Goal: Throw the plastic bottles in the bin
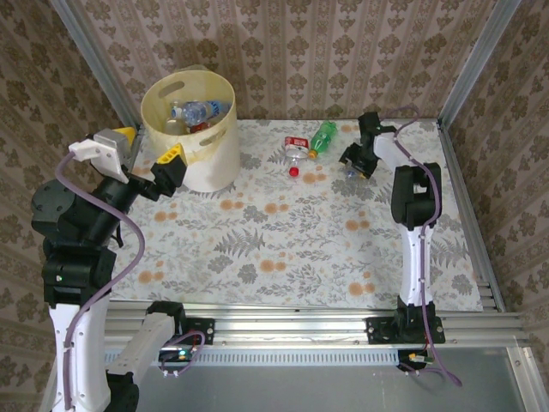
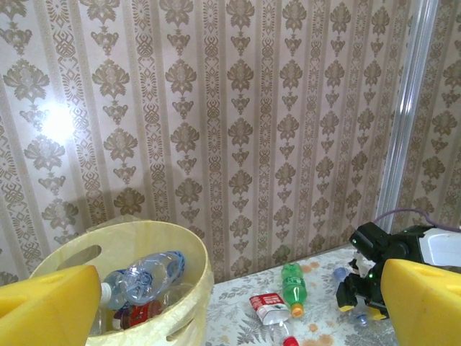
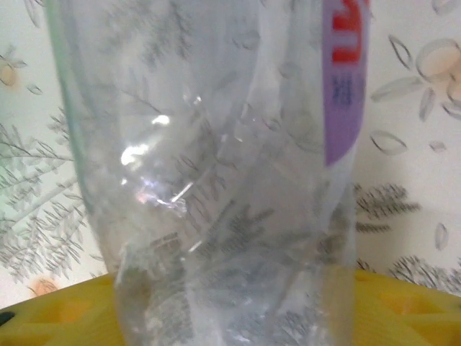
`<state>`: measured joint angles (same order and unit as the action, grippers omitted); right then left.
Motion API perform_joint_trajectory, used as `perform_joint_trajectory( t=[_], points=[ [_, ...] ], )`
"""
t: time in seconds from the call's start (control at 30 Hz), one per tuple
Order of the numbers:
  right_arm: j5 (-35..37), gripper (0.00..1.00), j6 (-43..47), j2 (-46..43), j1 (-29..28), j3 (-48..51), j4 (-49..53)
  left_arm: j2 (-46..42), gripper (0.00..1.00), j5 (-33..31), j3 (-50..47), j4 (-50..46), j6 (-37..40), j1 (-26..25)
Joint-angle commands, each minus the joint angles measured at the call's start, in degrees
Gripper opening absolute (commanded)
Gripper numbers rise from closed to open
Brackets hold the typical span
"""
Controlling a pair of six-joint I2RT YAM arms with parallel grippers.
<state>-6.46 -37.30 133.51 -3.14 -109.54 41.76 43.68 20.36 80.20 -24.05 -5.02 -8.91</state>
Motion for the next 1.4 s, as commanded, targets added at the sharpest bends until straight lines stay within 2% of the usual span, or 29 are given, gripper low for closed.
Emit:
perform_joint_trajectory(
  t=[0.0, 0.2, 0.33, 0.57, 0.67, 1.0, 1.37],
  points=[
    [0.05, 0.59, 0.65, -3.72, -0.12, 4.81, -1.12, -0.53, 1.00, 1.95, -0.51, 1.45, -1.64, 0.04],
    [0.25, 0.50, 1.76, -9.70, -0.12, 12.50, -5.06, 1.19, 0.99, 1.02, 0.12, -0.67, -3.16, -0.61],
    [-0.03, 0.47, 2.22, -14.88, -0.10, 18.75, -9.22, 2.47, 0.99, -0.14, -1.02, -0.29, -4.33, -3.11],
    [-0.84, 0.46, 5.92, -27.60, -1.45, 30.15, -18.63, 9.60, 1.00, -3.04, -1.10, 0.06, -3.01, -16.27],
    [-0.43, 0.45, 9.30, -33.67, -2.90, 34.04, -21.26, 12.62, 1.00, -1.82, -1.91, 2.85, -4.03, -19.66],
    [-0.15, 0.46, 15.99, -50.84, -7.88, 44.08, -28.46, 20.21, 1.00, 5.24, -5.15, 15.24, -13.59, -20.95],
    [-1.34, 0.46, 22.32, -65.28, -15.78, 50.15, -35.71, 26.27, 0.95, 7.15, -2.64, 18.52, -15.24, -25.12]
  ],
)
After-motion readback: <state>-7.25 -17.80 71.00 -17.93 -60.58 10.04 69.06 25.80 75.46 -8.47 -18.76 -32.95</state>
